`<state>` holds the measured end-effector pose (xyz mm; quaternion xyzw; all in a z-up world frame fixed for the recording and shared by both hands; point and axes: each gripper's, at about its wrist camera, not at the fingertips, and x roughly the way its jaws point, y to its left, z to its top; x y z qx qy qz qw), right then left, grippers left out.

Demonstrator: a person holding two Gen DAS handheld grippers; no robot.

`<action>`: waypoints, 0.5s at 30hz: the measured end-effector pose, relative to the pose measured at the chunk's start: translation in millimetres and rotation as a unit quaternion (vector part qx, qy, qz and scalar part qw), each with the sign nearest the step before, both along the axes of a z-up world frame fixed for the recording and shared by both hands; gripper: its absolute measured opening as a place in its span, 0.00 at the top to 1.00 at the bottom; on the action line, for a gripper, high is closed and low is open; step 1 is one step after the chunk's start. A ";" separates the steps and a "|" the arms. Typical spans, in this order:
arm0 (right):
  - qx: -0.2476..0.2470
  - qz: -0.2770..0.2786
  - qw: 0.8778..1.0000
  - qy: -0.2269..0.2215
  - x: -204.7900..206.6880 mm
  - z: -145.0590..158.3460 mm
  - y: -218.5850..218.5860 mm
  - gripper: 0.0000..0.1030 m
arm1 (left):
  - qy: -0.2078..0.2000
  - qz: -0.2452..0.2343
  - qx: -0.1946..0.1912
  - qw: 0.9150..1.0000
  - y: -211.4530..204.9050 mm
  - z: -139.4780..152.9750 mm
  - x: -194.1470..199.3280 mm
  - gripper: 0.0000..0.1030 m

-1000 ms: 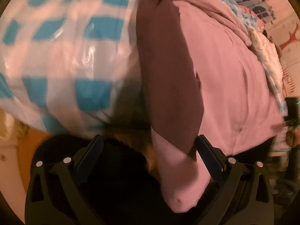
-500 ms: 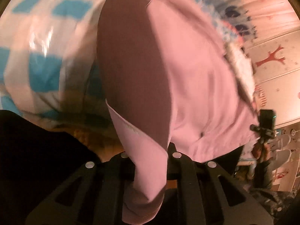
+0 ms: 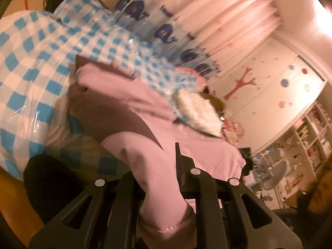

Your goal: Fold large clothes

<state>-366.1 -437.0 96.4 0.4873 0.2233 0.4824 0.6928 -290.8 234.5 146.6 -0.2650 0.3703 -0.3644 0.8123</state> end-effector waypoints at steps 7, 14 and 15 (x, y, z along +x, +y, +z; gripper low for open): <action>0.086 -0.019 0.996 -0.009 -7.9 -39.7 -9.7 0.68 | 0.056 0.026 -0.049 0.997 13.3 -37.4 8.7 0.89; 0.083 -0.041 0.995 -0.035 94.4 -1.1 -16.3 0.68 | 0.043 0.052 -0.087 0.994 7.0 -20.9 111.8 0.89; 0.084 -0.048 0.995 -0.033 110.9 4.3 -16.8 0.68 | 0.043 0.060 -0.092 0.993 3.8 -15.5 140.7 0.89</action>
